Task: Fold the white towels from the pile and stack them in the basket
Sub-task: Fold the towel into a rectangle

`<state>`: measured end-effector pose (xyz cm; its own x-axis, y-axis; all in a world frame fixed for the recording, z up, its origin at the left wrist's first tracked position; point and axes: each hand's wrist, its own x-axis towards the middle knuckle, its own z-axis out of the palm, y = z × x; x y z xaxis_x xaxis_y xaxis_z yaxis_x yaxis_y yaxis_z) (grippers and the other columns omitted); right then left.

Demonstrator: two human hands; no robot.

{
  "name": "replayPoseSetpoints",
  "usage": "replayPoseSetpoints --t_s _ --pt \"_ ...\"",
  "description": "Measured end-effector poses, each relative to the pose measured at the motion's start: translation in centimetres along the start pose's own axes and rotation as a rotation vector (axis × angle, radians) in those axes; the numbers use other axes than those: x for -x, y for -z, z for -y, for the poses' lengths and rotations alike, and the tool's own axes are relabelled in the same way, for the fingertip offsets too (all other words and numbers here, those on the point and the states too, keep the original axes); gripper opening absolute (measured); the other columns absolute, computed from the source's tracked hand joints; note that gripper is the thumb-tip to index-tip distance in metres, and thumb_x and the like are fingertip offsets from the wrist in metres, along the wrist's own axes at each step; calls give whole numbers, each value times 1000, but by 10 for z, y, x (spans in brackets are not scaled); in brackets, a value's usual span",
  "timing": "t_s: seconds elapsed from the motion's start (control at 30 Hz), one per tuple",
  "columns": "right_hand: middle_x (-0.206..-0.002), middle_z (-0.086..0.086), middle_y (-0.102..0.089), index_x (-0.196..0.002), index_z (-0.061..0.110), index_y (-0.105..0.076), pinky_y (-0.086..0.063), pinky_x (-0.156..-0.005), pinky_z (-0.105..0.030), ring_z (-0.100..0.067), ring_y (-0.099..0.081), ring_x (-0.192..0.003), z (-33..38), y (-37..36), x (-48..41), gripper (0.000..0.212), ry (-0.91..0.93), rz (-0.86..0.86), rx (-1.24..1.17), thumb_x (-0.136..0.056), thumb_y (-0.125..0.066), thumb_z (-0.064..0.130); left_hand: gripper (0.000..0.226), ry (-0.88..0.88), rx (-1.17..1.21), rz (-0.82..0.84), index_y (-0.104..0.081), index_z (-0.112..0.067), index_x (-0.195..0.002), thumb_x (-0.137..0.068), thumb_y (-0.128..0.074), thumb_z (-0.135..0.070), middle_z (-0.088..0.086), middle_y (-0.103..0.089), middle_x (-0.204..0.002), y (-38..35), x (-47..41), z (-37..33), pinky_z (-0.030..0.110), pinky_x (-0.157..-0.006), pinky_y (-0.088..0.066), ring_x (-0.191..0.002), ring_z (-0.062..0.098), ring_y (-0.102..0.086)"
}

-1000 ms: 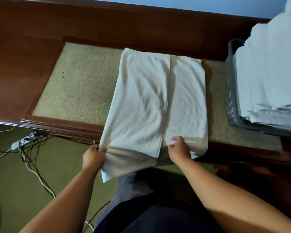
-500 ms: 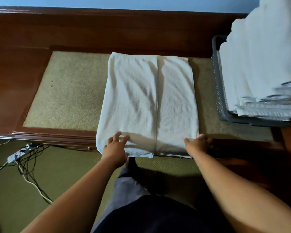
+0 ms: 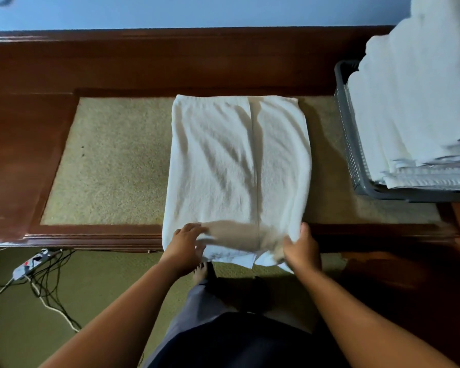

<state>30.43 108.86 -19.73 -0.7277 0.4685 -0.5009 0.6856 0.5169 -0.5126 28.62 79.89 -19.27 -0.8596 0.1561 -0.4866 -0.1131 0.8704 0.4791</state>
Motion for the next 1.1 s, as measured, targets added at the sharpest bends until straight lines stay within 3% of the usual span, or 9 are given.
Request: replayPoseSetpoints --t_s 0.13,0.27,0.37,0.43,0.53,0.73,0.9,0.97,1.1 --pt "-126 -13 -65 -145 30 -40 -54 -88 -41 -35 -64 -109 54 -44 42 53 361 186 -37 -94 -55 31 23 302 624 -27 -69 -23 -114 -105 -48 -26 0 -72 -119 18 -5 4 31 -85 -49 -99 14 -68" --pt "-150 -4 -47 -155 40 -17 -44 -105 -39 -26 -52 -129 88 -89 72 73 655 759 218 -94 -52 24 63 554 1148 199 -69 -12 -112 -101 -34 -64 9 -75 -102 27 -13 10 39 -82 -51 -94 27 -70" --pt "-144 -4 -47 -150 25 -33 -41 -99 -29 -25 -53 -123 77 -108 74 58 634 740 204 -96 -49 12 52 496 932 134 -71 -11 -101 -91 -61 -61 10 -76 -92 19 -19 15 49 -84 -58 -88 27 -71" --pt "-141 -10 -44 -140 13 -41 -39 -101 -34 -30 -50 -124 56 -112 76 52 610 588 303 -90 -56 10 31 411 634 5 -67 -9 -88 -88 -74 -40 13 -73 -82 9 -24 19 53 -82 -58 -75 26 -69" --pt "-133 -6 -40 -130 17 -47 -44 -102 -43 -30 -49 -121 12 -121 81 55 633 270 471 -78 -66 18 21 369 466 -42 -64 -15 -85 -89 -71 -34 7 -72 -80 4 -27 19 45 -79 -57 -77 28 -68" --pt "-161 0 2 -156 26 -12 -3 -121 -56 -29 5 -152 -33 -121 67 83 236 478 489 -88 -58 18 20 316 392 -8 -61 -18 -82 -91 -69 -33 1 -69 -80 9 -29 20 33 -68 -49 -78 23 -67" --pt "-140 -8 -36 -134 21 -42 -36 -104 -43 -32 -37 -130 -37 -129 58 56 304 180 474 -81 -57 13 26 320 393 100 -64 -14 -80 -85 -75 -37 8 -70 -75 19 -39 21 47 -76 -60 -73 31 -69" --pt "-125 -9 -49 -119 21 -51 -46 -91 -43 -32 -50 -111 -50 -147 57 42 181 84 215 -77 -57 15 27 305 376 143 -67 -14 -87 -83 -78 -39 8 -73 -80 22 -42 20 45 -72 -61 -73 28 -71" --pt "-111 -11 -64 -111 18 -59 -53 -87 -48 -32 -61 -99 -51 -175 29 44 -653 -92 -823 -76 -63 44 28 285 336 204 -70 -9 -94 -83 -81 -33 11 -74 -81 29 -47 14 34 -57 -59 -66 22 -70"
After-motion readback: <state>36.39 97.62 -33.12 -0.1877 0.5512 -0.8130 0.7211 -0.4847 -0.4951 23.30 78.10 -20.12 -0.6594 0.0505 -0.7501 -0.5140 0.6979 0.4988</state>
